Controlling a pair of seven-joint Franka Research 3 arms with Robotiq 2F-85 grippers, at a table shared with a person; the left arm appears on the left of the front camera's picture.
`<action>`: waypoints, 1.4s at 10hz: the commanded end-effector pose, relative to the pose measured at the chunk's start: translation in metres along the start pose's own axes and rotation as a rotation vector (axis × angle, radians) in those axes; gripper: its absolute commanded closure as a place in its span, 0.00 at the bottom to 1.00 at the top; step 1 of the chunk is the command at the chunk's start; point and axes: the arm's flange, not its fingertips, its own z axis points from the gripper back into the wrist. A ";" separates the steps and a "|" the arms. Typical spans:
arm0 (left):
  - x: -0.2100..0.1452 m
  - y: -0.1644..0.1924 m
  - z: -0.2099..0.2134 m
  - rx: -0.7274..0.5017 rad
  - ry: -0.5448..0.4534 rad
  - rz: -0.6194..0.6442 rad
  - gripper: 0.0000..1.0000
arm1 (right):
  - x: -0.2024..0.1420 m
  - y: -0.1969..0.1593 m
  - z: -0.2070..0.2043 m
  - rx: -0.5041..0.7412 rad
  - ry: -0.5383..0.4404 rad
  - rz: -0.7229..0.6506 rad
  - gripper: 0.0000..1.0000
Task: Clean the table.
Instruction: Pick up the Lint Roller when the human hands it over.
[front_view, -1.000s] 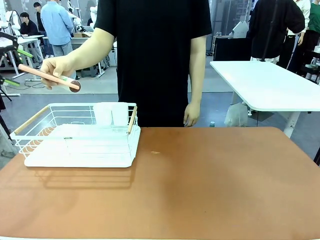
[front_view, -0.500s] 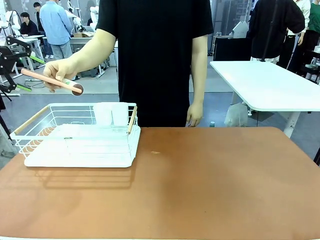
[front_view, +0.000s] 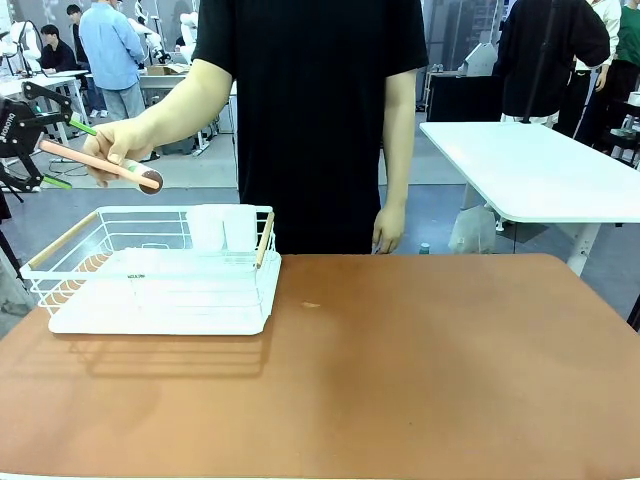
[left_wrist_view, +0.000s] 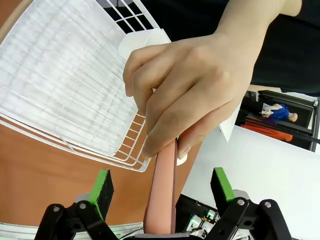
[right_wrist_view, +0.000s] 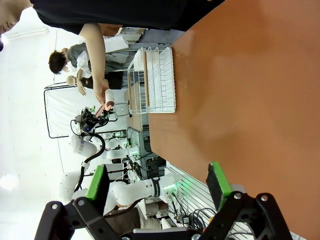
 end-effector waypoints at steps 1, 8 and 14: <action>0.000 0.002 -0.006 -0.019 -0.040 0.018 0.00 | 0.001 0.002 0.000 0.018 0.000 0.020 0.00; 0.002 0.005 -0.006 -0.031 -0.011 0.017 0.67 | 0.001 0.002 0.000 0.018 0.000 0.020 0.00; 0.000 0.004 -0.006 -0.033 -0.006 0.011 0.99 | 0.001 0.002 0.000 0.018 0.000 0.020 0.00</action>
